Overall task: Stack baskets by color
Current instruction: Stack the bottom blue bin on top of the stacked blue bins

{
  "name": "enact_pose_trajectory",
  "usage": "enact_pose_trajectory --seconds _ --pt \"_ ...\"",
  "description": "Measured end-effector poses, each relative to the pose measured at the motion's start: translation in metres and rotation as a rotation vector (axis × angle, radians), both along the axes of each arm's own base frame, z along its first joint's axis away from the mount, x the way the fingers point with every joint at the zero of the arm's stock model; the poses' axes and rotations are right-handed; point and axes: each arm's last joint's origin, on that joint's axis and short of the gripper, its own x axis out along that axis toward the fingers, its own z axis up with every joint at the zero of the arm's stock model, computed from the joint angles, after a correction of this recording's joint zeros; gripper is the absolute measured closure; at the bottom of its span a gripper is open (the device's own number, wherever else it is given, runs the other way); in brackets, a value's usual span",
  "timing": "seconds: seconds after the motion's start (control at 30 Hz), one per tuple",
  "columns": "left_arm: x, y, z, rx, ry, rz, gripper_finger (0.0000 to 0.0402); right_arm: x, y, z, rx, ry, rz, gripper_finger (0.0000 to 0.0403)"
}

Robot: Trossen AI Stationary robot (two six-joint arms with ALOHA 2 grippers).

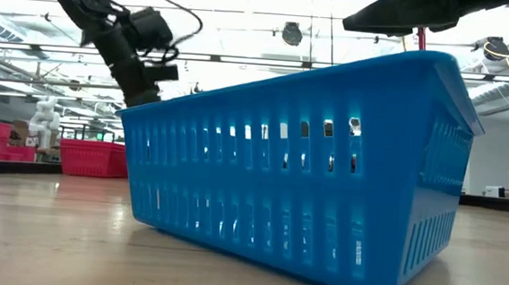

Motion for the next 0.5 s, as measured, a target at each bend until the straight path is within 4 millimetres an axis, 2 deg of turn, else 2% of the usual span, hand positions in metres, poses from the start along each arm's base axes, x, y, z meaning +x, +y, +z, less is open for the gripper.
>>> enact_pose_trajectory --seconds 0.1,0.23,0.37,0.5 --pt "-0.001 -0.01 0.015 0.01 -0.075 0.012 0.0388 0.001 -0.002 0.0 0.053 0.0 -0.016 0.0284" --pt "-0.005 -0.034 0.037 0.0 -0.195 -0.003 0.0393 0.002 0.003 0.002 0.164 0.006 0.134 0.0284" --pt "-0.007 -0.063 0.054 -0.029 -0.284 -0.066 0.0397 0.002 0.018 0.013 0.228 0.014 0.257 0.0284" --pt "-0.009 -0.086 0.063 -0.059 -0.341 -0.141 0.0388 0.011 0.035 0.017 0.215 0.117 0.277 0.0284"
